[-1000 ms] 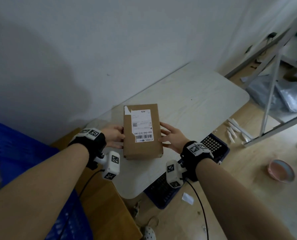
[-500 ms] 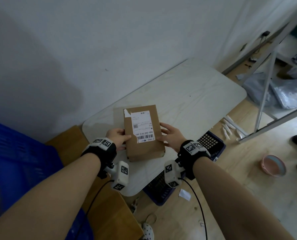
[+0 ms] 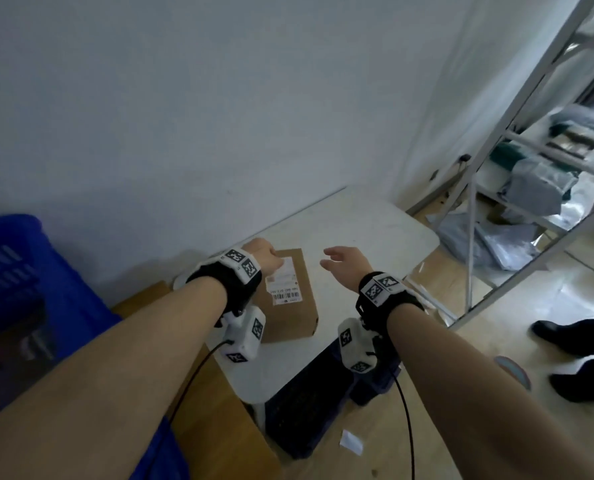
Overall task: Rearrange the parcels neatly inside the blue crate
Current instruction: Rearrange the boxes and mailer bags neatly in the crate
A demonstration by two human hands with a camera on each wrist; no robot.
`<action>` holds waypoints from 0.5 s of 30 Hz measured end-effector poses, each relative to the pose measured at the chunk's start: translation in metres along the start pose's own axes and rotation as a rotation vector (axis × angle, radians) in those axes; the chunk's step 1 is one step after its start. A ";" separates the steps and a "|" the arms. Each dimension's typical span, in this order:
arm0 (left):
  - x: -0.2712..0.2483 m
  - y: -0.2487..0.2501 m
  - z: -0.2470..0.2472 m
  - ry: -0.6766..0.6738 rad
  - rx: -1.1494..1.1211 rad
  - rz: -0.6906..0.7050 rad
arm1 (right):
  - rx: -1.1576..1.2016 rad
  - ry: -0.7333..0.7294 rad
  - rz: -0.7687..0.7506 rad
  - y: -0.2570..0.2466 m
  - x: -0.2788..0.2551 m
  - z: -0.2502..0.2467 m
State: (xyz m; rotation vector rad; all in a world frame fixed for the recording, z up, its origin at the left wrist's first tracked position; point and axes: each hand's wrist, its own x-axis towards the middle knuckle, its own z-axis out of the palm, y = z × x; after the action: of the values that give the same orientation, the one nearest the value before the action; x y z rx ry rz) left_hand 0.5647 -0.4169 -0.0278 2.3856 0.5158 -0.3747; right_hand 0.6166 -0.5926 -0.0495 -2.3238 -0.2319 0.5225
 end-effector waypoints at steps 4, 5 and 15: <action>-0.037 0.029 -0.035 0.084 0.071 0.107 | -0.179 0.074 -0.081 -0.041 -0.035 -0.030; -0.047 0.034 -0.044 0.109 0.105 0.133 | -0.217 0.095 -0.100 -0.052 -0.045 -0.036; -0.144 0.016 -0.150 0.327 0.252 0.268 | -0.423 0.250 -0.309 -0.168 -0.124 -0.033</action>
State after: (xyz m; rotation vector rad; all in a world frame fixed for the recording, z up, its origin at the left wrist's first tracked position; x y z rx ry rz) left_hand 0.4649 -0.3675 0.1479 2.7359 0.2961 0.0776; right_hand 0.5166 -0.5314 0.1269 -2.6600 -0.6181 0.0240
